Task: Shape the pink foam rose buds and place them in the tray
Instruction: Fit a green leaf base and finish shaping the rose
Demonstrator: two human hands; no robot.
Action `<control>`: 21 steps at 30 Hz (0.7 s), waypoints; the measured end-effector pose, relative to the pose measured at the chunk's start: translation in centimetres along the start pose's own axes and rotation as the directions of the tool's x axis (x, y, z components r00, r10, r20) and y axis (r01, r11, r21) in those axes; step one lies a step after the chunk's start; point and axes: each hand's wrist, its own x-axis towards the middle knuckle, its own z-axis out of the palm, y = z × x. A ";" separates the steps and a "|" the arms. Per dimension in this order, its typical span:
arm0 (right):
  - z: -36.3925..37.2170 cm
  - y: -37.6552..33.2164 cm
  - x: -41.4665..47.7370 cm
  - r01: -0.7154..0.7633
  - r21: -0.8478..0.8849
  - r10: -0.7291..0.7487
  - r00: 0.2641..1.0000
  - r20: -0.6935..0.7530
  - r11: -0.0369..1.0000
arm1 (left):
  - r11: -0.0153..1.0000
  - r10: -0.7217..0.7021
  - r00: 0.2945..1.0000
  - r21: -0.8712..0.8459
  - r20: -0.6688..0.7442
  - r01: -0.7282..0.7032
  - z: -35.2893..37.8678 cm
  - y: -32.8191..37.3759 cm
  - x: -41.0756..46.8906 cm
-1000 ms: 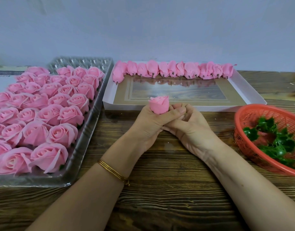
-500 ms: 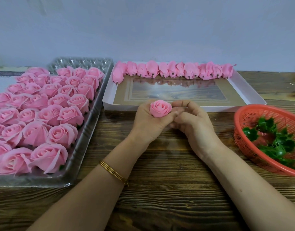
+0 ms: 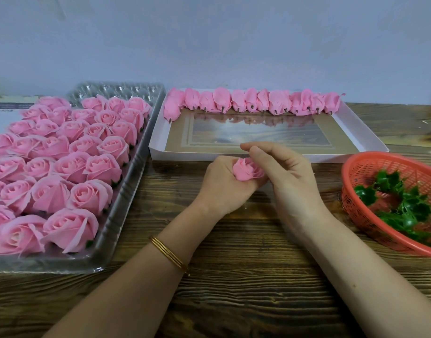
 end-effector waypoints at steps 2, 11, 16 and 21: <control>0.1 0.0 -0.1 0.024 -0.017 -0.024 1.000 0.020 1.000 | 1.000 -0.006 1.000 0.009 0.020 0.006 -0.1 0.0 0.1; -0.8 0.2 0.4 -0.087 0.096 0.063 0.971 0.231 0.992 | 0.999 0.030 0.995 0.021 0.096 -0.032 -0.4 0.2 0.0; -0.8 0.5 0.4 -0.086 0.050 0.070 0.962 0.264 0.995 | 0.998 0.054 0.994 0.040 0.091 -0.058 -0.3 0.5 0.0; -0.7 0.7 0.3 -0.069 0.029 0.057 0.957 0.283 0.997 | 0.998 0.047 0.995 0.024 0.089 -0.049 -0.3 0.7 -0.1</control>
